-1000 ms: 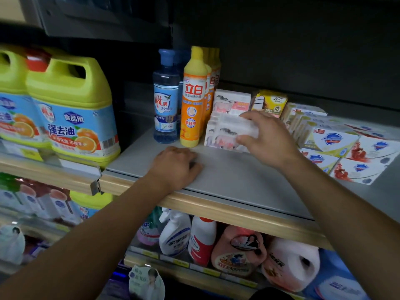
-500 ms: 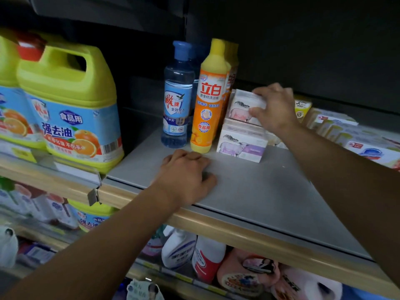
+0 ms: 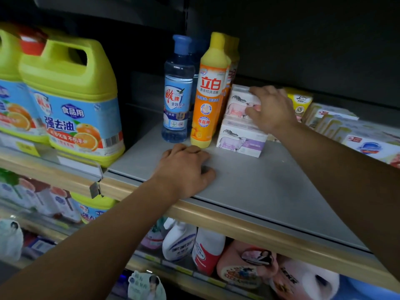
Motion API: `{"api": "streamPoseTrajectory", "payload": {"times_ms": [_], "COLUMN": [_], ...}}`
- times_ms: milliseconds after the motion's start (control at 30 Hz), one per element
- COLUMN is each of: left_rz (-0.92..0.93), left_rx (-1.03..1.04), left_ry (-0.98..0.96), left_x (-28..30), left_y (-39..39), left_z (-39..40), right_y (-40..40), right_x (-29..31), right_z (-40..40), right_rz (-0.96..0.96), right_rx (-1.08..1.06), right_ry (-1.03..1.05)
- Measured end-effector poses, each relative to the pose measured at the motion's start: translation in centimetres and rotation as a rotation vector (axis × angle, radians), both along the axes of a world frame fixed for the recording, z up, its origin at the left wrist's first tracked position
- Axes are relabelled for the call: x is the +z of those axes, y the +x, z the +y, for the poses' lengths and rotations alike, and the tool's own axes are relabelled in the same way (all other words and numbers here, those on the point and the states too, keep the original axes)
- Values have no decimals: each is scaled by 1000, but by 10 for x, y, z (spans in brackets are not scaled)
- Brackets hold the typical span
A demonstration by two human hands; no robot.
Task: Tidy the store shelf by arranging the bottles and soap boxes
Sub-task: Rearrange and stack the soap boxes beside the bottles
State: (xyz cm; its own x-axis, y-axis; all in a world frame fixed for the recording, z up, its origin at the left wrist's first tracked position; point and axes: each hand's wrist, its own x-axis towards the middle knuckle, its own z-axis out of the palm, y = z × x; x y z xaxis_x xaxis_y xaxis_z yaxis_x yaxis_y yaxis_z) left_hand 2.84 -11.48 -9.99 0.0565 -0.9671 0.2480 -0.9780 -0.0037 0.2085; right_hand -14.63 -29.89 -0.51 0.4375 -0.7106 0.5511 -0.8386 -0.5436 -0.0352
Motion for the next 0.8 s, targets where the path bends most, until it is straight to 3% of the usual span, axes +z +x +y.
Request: {"api": "streamPoseTrajectory", "payload": {"times_ms": [200, 333, 467, 600, 800], "left_rz": [10, 37, 169, 193, 135], "left_rx": [23, 11, -30, -145, -203], "left_ry": [16, -15, -108, -266, -339], "left_x": [8, 16, 31, 59, 101], "left_y": [-5, -10, -32, -67, -111], "left_z": [6, 10, 7, -16, -80], "right_y": [-63, -125, -173, -186, -177], "right_x": [25, 35, 29, 2, -25], "right_z": [39, 60, 63, 56, 56], "right_rz": [-104, -97, -10, 25, -136], "right_rx": [14, -143, -326, -368, -390], "right_ry": [-50, -163, -106, 41, -88]}}
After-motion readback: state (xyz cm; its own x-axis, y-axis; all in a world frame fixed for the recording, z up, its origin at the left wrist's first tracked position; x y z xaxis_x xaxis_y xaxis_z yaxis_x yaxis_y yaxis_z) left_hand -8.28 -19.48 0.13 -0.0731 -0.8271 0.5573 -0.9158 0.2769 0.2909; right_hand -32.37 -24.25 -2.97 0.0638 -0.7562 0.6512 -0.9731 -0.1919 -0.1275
